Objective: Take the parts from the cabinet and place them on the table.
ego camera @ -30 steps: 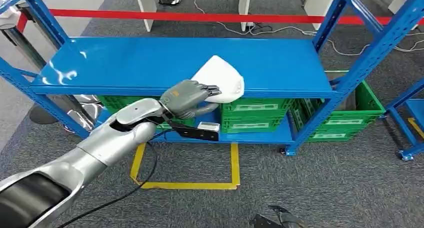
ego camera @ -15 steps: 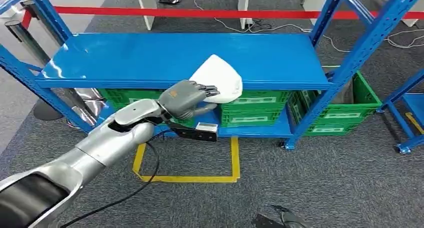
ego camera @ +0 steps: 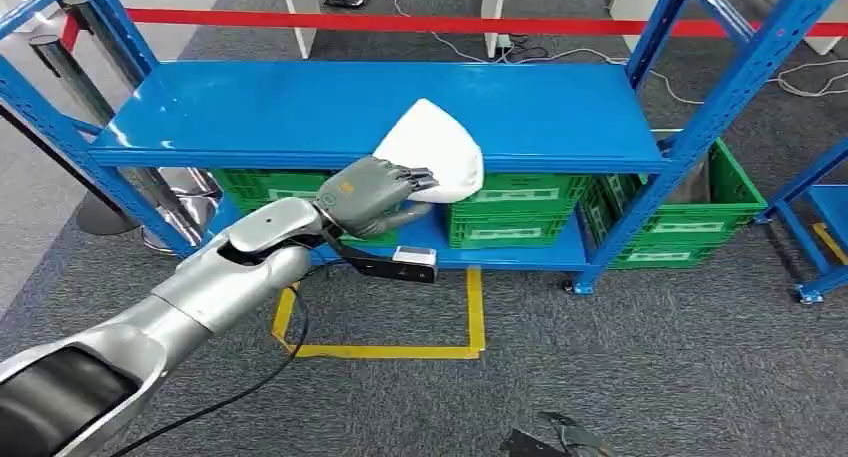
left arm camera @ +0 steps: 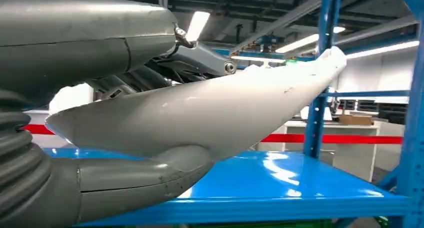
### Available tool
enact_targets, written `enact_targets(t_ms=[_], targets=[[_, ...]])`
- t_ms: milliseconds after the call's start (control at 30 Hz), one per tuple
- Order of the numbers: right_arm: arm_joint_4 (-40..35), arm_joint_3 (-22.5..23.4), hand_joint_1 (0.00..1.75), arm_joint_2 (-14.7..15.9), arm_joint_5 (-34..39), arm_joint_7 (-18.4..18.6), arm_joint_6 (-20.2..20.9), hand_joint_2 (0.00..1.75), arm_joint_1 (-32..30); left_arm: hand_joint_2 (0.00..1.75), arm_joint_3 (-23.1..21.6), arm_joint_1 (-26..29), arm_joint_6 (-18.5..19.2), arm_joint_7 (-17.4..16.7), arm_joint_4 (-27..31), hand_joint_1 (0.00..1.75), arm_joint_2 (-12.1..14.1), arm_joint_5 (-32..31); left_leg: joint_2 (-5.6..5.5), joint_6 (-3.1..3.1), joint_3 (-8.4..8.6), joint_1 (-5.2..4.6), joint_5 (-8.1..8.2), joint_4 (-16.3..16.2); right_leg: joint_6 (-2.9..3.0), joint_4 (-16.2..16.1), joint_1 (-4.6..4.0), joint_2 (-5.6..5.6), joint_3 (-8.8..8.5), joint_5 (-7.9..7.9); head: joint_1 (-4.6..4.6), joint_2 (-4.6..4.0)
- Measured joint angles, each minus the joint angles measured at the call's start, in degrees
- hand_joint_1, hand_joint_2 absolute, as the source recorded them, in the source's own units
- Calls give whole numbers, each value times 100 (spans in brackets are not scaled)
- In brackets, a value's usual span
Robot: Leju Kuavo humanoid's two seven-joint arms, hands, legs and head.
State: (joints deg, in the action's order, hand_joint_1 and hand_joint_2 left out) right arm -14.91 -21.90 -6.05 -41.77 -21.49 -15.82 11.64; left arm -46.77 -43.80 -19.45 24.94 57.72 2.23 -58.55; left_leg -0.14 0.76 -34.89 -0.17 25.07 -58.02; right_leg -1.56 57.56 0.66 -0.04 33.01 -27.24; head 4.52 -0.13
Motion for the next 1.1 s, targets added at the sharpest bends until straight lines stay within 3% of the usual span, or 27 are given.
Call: enact_targets(t_ms=[67, 133, 300, 433, 1100], targets=[[-2, 2, 0, -4, -4, -2, 2, 175, -30, 175, 0, 17, 2, 0, -4, 175, 4, -4, 3, 92, -12, -10, -7, -18, -18, -8, 4, 6, 21, 18, 2, 0], [-4, 7, 0, 0, -4, 2, 2, 175, -27, 175, 2, 7, 0, 0, -7, 175, 9, 0, 3, 79, -11, -1, -33, 7, 3, 2, -12, 11, 37, 29, 0, 0], [-7, 7, 0, -2, -4, -2, 2, 175, -23, 175, 2, 7, 0, 0, -7, 175, 15, -2, 1, -35, -17, 4, -108, 74, 66, 9, -16, 1, 79, 59, 2, 0], [-7, 7, 0, -2, -7, -2, 4, 175, -24, 175, 2, 7, 0, 0, -9, 175, 24, -2, 2, -72, -27, 10, -132, 85, 89, 13, -22, 4, 94, 74, 0, 0], [-11, 7, 0, -2, -17, -116, 26, 175, -11, 175, 35, 9, 9, -4, -9, 175, 81, -4, 1, -86, -49, 1, -151, 82, 88, 12, -11, -2, 110, 108, 0, 0]])
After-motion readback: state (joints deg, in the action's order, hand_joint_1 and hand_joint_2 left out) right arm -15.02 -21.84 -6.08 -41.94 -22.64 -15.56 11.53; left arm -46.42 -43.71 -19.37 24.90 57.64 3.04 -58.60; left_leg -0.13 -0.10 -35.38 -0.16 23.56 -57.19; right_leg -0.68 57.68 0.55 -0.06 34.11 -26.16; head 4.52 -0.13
